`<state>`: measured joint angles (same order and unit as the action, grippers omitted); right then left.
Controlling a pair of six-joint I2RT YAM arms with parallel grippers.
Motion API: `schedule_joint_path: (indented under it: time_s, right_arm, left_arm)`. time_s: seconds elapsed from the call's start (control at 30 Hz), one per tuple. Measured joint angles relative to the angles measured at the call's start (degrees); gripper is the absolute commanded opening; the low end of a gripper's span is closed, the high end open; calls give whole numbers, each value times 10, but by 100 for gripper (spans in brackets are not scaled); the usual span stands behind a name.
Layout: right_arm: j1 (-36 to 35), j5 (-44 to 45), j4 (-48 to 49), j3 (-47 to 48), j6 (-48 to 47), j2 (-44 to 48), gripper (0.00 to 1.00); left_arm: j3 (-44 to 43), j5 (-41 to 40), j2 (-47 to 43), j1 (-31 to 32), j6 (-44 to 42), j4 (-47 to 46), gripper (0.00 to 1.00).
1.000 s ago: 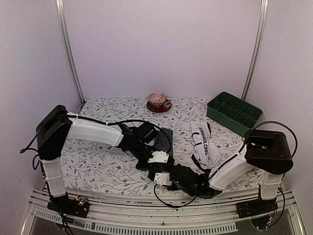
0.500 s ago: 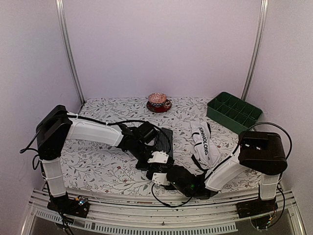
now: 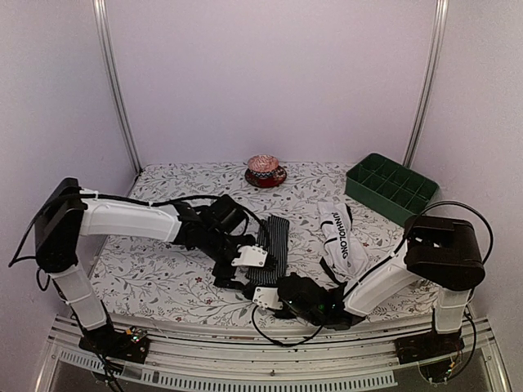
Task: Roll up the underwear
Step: Pass from the left arm to the right
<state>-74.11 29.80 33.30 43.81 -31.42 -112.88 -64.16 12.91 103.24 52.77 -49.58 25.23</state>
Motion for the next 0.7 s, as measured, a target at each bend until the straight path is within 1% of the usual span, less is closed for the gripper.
schedule_joint_path:
  time_s: [0.1,0.2,0.33,0.53,0.7]
  right_arm:
    - [5,-14,-10,2,13,3,2]
    - [12,-39,-31,7,31,11,2]
    - [28,-87,-73,17,58,26,2]
    - [84,-234,-165,46,120,50,2]
    - [135,-353,-252,90,169,50,2]
  left_arm:
    - [30,12,-68,-17,-3,-9,99]
    - [70,27,-135,-42,-5,-40,99]
    - [145,30,-178,-68,-14,-100,98]
    - [283,26,-220,-70,-41,-219,92]
    - [352,11,-244,-57,-79,-333,88]
